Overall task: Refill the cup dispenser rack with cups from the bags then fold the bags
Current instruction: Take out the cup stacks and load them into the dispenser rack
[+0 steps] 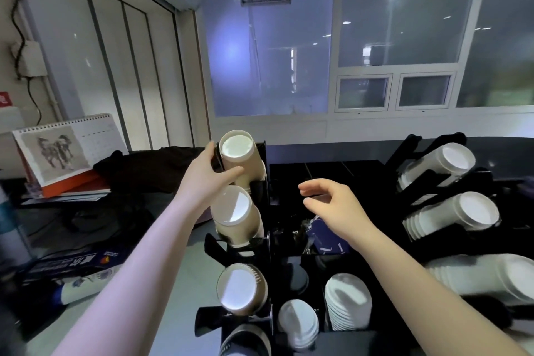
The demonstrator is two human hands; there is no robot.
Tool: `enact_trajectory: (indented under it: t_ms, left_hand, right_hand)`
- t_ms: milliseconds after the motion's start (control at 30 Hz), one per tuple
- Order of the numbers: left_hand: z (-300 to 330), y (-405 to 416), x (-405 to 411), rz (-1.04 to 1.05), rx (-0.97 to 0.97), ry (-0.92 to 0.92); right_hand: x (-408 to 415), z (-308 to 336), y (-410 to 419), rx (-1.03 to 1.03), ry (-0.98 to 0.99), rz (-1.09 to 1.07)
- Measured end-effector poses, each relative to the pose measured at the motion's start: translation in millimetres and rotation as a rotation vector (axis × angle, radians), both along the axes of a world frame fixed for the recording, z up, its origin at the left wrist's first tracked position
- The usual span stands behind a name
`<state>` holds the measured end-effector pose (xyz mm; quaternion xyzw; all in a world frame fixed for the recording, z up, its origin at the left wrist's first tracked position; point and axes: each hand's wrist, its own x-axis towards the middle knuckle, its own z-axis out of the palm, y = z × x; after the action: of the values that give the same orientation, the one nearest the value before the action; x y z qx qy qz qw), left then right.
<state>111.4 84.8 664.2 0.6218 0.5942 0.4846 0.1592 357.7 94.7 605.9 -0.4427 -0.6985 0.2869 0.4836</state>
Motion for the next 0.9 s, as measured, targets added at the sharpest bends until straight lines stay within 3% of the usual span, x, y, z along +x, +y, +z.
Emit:
enact_trajectory:
  t_ms: [100,200,367,533,733,900]
  left_hand:
    - [-16.2,-39.7,5.2,0.134,0.189,0.037]
    - [-39.7,-74.0,26.7,0.048,0.303,0.101]
    - [-77.3,-91.7,54.7,-0.059,0.342,0.507]
    - [-92.8,-86.9,57.1,0.041,0.307,0.853]
    - [-108.5,-79.5,68.8,-0.076,0.223,1.035]
    - [-116.9,-65.3,65.7,-0.103,0.146,1.027]
  right_hand:
    - [8.4,-12.9,-9.2,0.004,0.034,-0.008]
    - [12.2,-26.7,-17.9,-0.019,0.052,-0.001]
    - [15.8,-56.8,-33.4,-0.063,-0.002,-0.014]
    - [43.1,-95.9,-33.3,-0.053,-0.389,-0.248]
    - [57.5,-129.2,-22.9,-0.277,-0.723,-0.192]
    - [48.7,-153.2,-19.7,-0.345,-0.881,-0.23]
